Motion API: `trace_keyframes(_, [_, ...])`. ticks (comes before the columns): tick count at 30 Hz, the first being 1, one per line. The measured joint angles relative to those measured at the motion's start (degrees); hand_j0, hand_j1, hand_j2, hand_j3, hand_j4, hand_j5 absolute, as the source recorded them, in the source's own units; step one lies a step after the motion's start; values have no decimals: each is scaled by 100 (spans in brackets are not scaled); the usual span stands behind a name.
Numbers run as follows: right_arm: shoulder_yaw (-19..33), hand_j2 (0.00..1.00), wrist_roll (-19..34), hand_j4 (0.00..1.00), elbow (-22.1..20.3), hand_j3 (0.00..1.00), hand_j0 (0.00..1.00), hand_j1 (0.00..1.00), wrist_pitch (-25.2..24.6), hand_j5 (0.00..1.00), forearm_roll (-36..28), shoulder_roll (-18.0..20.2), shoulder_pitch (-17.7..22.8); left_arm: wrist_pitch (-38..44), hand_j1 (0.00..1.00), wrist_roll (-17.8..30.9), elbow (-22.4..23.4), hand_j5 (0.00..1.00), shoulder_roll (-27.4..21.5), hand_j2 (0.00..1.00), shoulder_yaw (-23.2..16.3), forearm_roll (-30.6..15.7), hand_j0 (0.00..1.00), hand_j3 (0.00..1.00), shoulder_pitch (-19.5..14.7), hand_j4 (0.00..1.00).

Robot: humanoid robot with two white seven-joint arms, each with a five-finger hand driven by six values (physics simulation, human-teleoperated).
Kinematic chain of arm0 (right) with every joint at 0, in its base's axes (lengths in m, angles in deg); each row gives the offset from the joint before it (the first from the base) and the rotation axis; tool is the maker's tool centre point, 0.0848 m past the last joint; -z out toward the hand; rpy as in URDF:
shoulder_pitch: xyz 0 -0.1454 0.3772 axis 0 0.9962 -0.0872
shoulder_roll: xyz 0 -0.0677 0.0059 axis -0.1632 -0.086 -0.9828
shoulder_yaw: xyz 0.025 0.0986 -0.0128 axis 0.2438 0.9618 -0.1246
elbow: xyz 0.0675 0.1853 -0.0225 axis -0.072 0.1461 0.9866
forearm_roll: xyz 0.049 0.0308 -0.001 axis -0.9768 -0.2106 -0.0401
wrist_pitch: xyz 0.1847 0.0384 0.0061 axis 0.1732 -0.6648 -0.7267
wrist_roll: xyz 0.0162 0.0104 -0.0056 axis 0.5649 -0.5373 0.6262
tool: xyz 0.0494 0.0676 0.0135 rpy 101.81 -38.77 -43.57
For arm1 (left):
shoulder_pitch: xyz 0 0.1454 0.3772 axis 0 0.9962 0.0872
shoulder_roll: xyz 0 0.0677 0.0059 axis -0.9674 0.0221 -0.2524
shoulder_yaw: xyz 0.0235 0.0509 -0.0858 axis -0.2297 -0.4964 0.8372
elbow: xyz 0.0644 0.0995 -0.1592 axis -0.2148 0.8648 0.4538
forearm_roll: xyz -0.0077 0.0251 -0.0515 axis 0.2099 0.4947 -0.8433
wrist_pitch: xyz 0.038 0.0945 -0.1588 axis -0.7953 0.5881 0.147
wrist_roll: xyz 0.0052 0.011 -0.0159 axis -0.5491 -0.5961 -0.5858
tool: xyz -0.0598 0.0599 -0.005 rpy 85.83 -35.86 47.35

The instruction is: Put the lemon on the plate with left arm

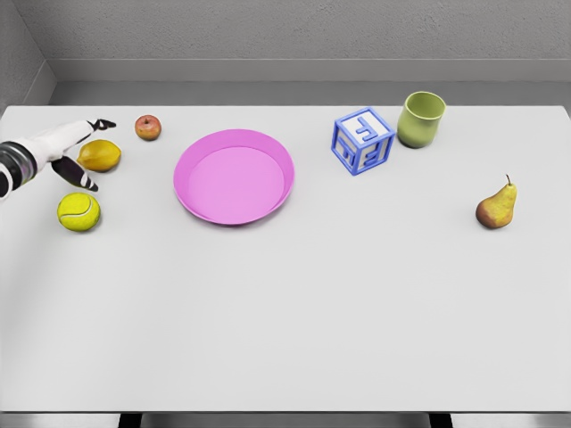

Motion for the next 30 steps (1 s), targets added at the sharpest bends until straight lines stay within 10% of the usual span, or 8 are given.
trace_keyframes(30, [0,100,0,100,0,100,100,100,0,100,0,0,0,227,100,0,795,100,150,100,-843,525,100,100,-598,100])
